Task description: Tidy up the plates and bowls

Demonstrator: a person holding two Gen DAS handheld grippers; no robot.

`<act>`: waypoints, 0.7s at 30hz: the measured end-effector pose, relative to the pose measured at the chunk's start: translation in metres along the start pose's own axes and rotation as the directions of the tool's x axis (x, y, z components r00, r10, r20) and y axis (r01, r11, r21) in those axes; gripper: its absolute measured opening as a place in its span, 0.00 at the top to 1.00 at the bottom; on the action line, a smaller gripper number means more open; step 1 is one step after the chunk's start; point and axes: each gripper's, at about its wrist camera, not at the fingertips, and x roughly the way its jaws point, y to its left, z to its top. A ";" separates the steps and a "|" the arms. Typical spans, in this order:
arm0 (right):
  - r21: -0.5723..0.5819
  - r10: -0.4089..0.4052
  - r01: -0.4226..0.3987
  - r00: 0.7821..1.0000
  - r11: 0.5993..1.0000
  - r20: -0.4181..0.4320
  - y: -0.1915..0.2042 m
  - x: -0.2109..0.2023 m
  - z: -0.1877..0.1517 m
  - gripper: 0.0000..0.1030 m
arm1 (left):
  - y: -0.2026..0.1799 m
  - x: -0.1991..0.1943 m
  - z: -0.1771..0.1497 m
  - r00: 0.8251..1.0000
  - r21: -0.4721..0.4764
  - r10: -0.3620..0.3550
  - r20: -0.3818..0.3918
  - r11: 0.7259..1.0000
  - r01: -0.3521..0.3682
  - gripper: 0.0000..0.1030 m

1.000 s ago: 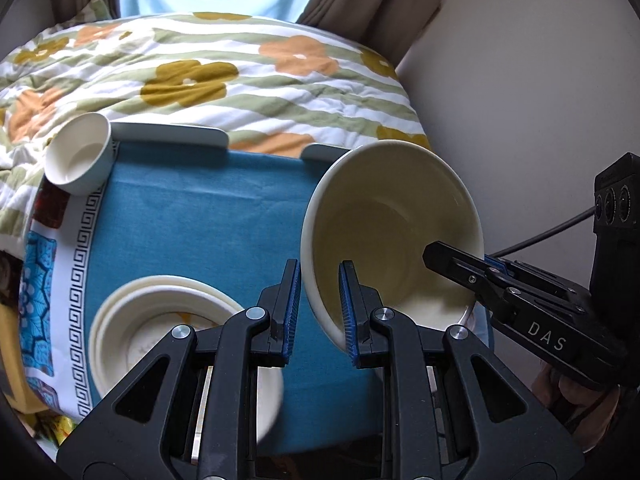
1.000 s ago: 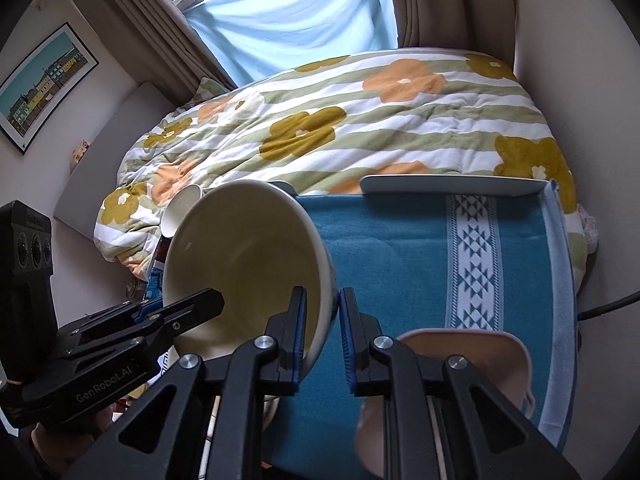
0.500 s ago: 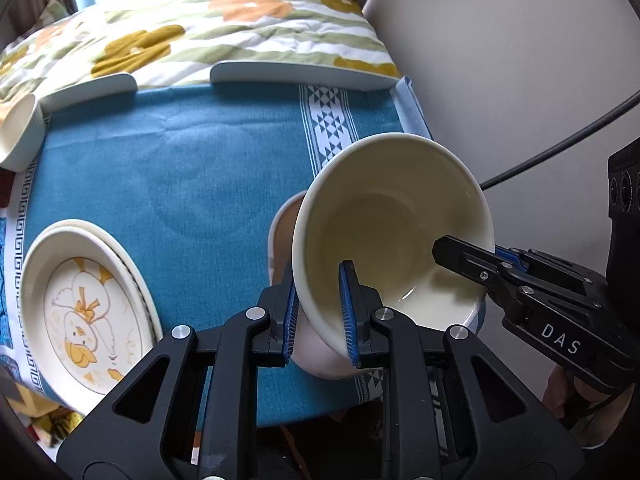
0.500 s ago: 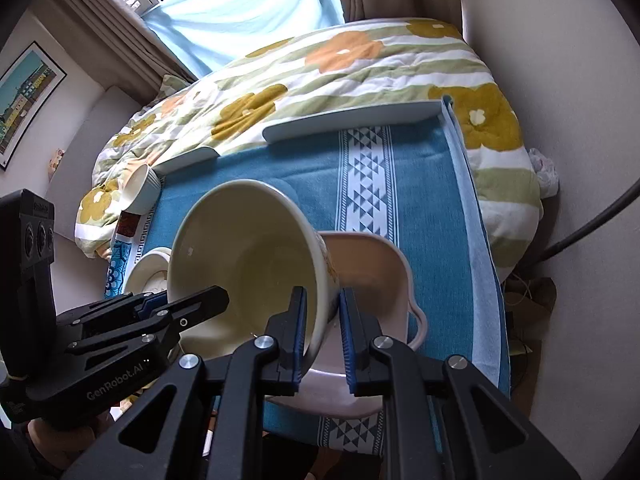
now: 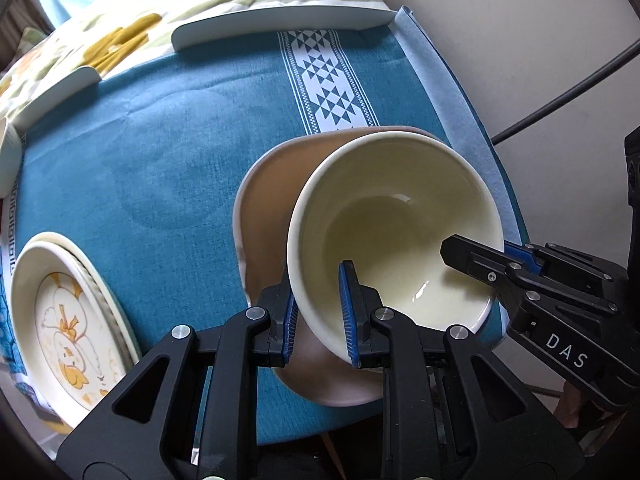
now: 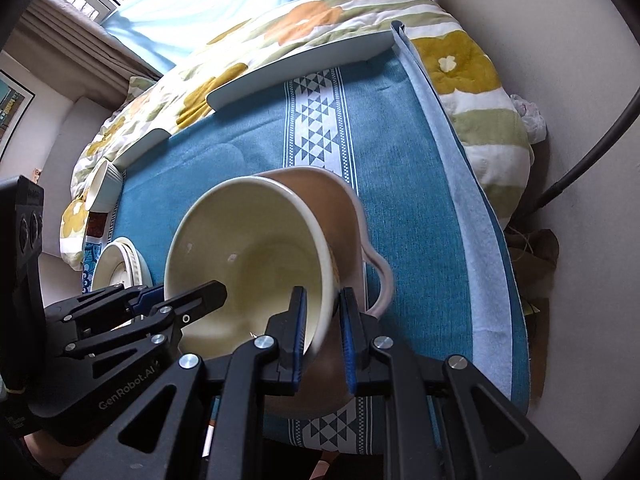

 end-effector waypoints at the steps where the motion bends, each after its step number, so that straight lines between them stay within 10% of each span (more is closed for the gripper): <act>1: 0.001 -0.001 0.001 1.000 1.000 -0.002 -0.001 0.001 0.000 0.85 | 0.001 0.002 0.002 1.000 0.000 0.002 0.000 1.000 -0.002 0.83; 21: -0.016 -0.033 0.033 0.999 0.999 -0.002 0.000 -0.002 0.002 0.85 | -0.001 0.002 0.006 0.998 0.059 0.063 0.009 0.996 -0.063 0.83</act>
